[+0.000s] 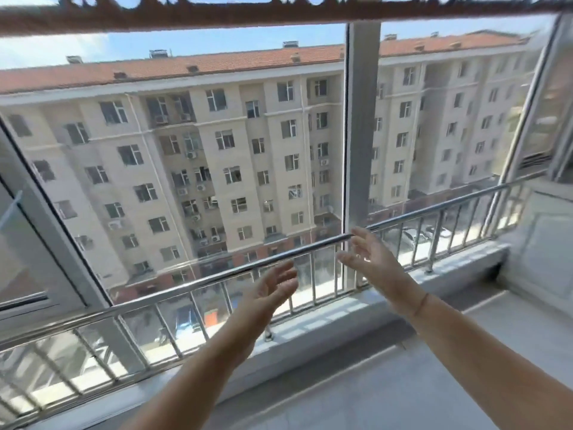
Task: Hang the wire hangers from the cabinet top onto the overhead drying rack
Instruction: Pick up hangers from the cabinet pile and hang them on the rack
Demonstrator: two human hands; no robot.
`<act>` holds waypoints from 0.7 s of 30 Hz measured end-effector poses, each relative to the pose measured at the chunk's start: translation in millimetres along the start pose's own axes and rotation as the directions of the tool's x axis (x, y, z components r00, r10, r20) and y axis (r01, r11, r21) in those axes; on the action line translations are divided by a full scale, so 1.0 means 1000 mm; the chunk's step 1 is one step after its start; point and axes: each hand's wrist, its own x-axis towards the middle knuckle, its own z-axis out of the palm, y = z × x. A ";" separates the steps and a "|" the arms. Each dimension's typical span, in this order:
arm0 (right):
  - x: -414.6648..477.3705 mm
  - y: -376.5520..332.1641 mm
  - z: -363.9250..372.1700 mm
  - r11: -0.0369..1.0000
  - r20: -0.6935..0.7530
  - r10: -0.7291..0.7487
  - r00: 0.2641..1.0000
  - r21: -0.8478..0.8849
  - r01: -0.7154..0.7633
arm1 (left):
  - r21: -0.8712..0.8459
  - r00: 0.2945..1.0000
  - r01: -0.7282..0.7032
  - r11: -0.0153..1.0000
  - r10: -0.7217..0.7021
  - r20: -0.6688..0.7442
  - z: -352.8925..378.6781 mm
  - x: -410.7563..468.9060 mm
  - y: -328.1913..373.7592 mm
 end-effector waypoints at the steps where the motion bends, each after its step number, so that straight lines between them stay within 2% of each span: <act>1: -0.004 0.009 -0.028 1.000 -0.046 0.014 0.999 -0.014 -0.015 | -0.004 0.999 -0.008 1.000 0.008 0.038 0.023 0.014 0.002; 6: -0.029 0.057 -0.175 0.995 -0.257 0.096 0.962 0.001 -0.098 | -0.052 0.978 -0.023 0.998 0.034 0.204 0.157 0.077 0.006; 12: -0.068 0.093 -0.327 0.990 -0.427 0.114 0.897 -0.024 -0.137 | -0.093 0.933 -0.024 0.995 0.056 0.356 0.312 0.138 0.008; 16: -0.097 0.110 -0.418 0.983 -0.571 0.115 0.813 -0.054 -0.177 | -0.081 0.896 -0.019 0.997 0.053 0.441 0.408 0.176 0.012; 21: -0.120 0.144 -0.519 0.972 -0.718 0.125 0.684 -0.048 -0.228 | -0.053 0.811 -0.009 0.999 0.039 0.583 0.512 0.233 0.011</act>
